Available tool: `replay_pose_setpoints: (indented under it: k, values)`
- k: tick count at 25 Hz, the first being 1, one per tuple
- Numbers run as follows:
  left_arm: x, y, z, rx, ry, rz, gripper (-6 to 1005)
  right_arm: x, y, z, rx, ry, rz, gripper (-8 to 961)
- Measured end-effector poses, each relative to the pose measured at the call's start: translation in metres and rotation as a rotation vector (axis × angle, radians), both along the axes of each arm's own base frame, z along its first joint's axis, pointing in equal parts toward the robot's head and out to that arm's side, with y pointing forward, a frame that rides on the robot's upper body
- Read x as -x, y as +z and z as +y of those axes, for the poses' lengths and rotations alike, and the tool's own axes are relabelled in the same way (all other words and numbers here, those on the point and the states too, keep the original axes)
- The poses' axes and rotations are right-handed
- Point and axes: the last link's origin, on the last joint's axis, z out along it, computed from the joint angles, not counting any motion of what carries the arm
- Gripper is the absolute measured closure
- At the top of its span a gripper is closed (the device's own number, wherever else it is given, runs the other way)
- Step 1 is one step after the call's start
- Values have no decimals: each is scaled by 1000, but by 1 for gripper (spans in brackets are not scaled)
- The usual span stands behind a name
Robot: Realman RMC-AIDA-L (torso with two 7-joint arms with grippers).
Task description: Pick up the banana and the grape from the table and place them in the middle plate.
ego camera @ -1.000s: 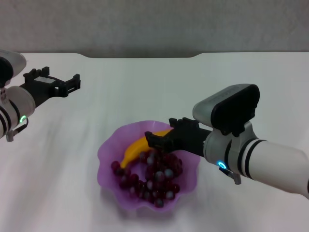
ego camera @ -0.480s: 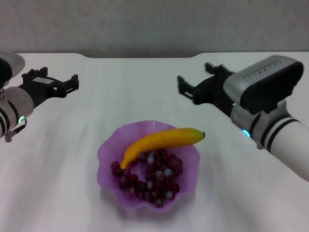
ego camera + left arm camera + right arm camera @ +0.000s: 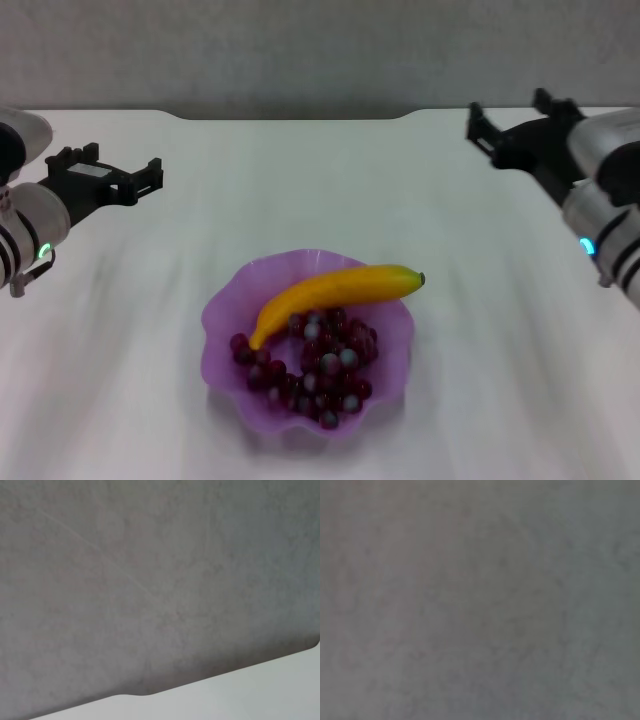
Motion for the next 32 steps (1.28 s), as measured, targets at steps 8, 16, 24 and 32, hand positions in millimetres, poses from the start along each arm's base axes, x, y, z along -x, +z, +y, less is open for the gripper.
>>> replay_pose_setpoints:
  k: [8, 16, 24, 32]
  values:
    - [0, 2, 1, -10, 9, -30, 107, -30, 21, -2, -137, -76, 79, 131]
    - [2, 6, 4, -18, 12, -26, 108, -55, 31, -1, -203, -90, 164, 134]
    - [1, 9, 2, 72, -100, -56, 108, -52, 28, -2, -187, -59, 175, 134]
    - [-14, 16, 20, 136, -219, -96, 108, -52, 27, -2, -184, -55, 172, 134]
